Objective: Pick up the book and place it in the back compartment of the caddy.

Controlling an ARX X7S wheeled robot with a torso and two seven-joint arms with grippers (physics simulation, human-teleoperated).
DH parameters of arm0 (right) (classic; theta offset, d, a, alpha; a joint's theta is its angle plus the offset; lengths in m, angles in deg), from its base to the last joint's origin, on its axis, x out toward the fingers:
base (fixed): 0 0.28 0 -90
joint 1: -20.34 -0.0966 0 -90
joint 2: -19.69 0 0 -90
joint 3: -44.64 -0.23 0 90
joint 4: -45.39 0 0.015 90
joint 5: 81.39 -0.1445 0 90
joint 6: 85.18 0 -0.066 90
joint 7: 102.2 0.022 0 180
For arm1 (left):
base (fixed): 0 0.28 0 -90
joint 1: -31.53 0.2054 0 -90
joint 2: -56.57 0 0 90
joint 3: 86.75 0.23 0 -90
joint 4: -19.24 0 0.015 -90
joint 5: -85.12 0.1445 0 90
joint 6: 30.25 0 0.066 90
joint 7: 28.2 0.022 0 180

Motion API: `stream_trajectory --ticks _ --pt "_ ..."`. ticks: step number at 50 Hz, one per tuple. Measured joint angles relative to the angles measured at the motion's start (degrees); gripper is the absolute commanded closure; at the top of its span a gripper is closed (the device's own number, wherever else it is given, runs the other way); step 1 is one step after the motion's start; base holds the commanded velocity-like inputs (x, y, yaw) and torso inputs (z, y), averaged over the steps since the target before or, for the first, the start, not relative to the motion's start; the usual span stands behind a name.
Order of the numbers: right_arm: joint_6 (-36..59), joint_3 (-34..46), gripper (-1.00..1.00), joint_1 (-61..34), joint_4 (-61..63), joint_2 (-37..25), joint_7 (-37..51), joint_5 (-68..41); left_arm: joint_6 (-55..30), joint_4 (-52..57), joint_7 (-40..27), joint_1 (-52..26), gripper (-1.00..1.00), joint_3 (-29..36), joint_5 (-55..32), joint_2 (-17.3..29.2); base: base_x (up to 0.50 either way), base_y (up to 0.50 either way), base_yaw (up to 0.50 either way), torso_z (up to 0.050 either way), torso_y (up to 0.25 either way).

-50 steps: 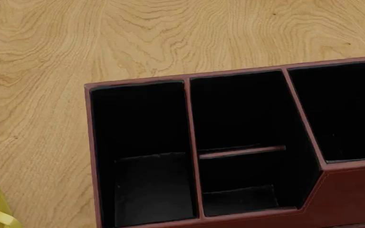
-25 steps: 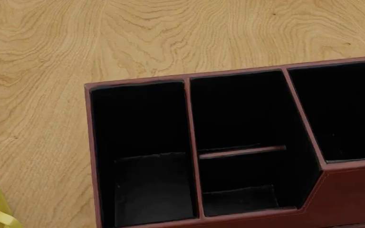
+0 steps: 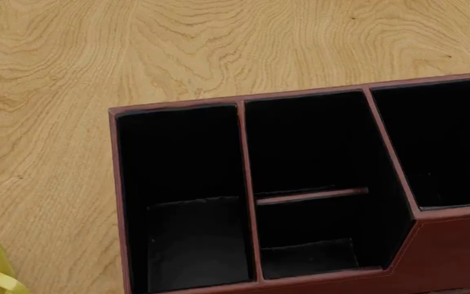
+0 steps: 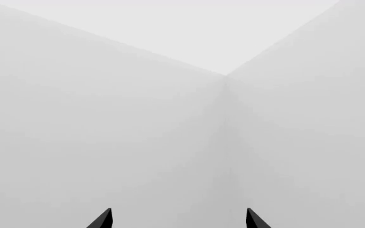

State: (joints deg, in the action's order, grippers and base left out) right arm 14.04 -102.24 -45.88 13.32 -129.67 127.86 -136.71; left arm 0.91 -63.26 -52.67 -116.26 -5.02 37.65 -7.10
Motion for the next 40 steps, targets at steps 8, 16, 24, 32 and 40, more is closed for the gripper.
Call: stream_trajectory --ticks 8,16,24,32,40 --pt "-0.3 -0.1 -1.0 0.4 0.0 0.1 0.0 0.2 -0.8 0.3 2.4 -1.4 1.0 1.3 -1.5 0.5 0.0 0.0 0.0 0.0 0.001" --pt "-0.6 0.1 -1.0 0.6 0.0 0.2 0.0 0.4 -1.9 0.7 5.1 -2.8 1.0 2.9 -3.0 1.3 0.0 0.0 0.0 0.0 0.003" --pt "-0.6 -0.1 -1.0 0.8 0.1 0.2 0.1 0.4 -2.8 1.5 8.0 -3.8 1.0 4.5 -4.5 2.3 0.0 0.0 0.0 0.0 0.001" --pt "-0.5 -0.7 -1.0 1.2 0.3 0.4 0.1 0.1 -3.6 2.5 10.9 -4.7 1.0 6.0 -6.1 3.1 0.0 0.0 0.0 0.0 0.003" --pt "-0.6 -1.2 -1.0 1.5 0.5 0.4 0.2 -0.1 -4.8 3.4 13.2 -5.7 1.0 6.9 -8.2 3.8 0.0 0.0 0.0 0.001 0.001"
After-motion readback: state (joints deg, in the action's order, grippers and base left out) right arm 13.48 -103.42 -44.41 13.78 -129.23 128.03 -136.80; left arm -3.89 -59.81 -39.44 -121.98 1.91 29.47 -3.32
